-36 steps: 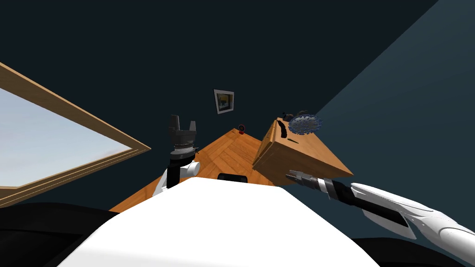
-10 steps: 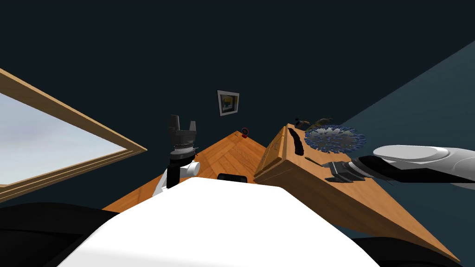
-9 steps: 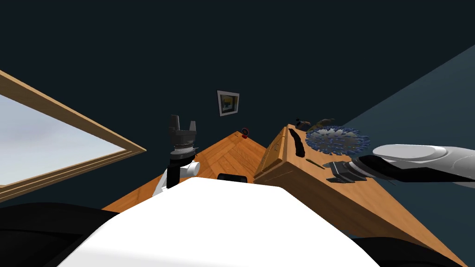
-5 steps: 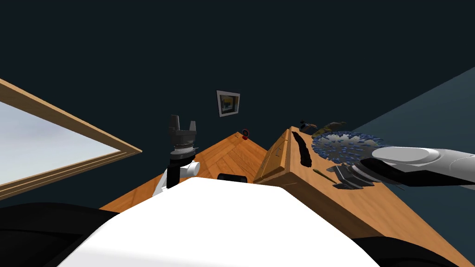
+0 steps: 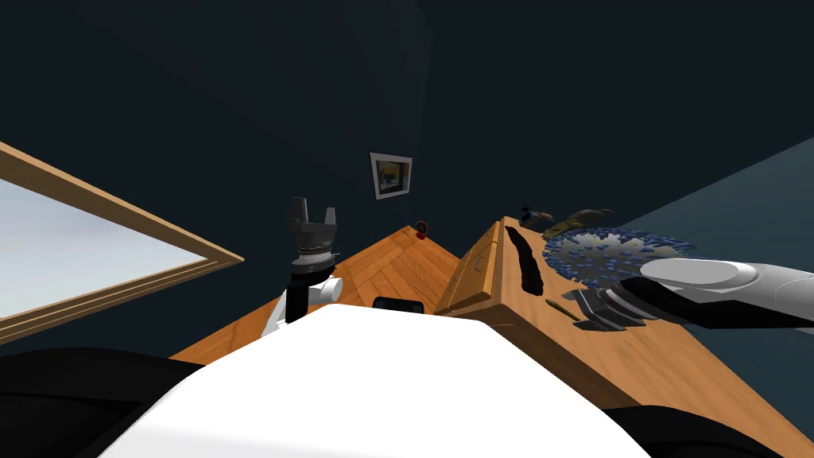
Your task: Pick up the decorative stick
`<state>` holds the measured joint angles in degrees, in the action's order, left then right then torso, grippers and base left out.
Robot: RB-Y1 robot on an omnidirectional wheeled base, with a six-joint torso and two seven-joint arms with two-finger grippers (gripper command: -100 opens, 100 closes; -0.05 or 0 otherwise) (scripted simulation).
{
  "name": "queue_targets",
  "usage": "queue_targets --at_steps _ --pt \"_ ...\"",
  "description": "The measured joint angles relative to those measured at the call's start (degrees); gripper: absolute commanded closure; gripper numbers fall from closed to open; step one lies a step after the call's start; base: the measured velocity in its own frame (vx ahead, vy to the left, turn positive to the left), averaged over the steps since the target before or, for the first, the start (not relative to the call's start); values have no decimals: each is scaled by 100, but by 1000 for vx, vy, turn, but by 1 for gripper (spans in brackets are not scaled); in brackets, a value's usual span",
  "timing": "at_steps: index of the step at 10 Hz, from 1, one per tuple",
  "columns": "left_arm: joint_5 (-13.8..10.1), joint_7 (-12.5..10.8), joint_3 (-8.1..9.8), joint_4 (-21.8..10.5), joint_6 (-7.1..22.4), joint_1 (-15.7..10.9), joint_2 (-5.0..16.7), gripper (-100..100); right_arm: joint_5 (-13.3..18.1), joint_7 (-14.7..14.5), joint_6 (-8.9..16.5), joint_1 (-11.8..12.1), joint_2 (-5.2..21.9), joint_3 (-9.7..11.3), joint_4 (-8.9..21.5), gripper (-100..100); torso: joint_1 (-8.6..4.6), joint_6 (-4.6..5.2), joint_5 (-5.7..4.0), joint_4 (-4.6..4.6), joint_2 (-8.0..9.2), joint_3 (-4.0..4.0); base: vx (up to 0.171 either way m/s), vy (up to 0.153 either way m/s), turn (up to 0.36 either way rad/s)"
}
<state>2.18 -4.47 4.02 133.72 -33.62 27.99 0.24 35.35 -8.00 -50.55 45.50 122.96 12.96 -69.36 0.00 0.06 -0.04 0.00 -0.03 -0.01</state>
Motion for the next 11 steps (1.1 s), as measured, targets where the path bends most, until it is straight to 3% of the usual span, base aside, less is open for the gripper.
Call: queue_targets --at_steps 2,3,7,8,9,11 --pt "0 0 0 0 0 0 0 0 24 -37 119 -86 -120 175 -40 -100 3 -1 0 1 3 2 10 9 48" --pt "0 0 0 0 0 0 0 0 28 -52 133 -83 -134 180 -35 100 2 0 2 1 4 3 0 0 0" --pt "0 0 0 0 0 0 0 0 26 -47 130 -83 -133 180 -34 100 -4 -2 -2 0 4 2 0 0 0" --pt "0 0 0 0 0 0 0 0 26 -48 130 -83 -133 180 -34 0 -4 -1 -2 1 4 2 0 0 0" --pt "0 0 0 0 0 0 0 0 26 -48 130 -84 -133 180 -34 100 -4 -1 -2 1 5 2 -10 -7 -90" --pt "0 0 0 0 0 0 0 0 -36 3 55 -234 64 250 -107 100 -2 1 1 3 13 8 -16 -6 -56"
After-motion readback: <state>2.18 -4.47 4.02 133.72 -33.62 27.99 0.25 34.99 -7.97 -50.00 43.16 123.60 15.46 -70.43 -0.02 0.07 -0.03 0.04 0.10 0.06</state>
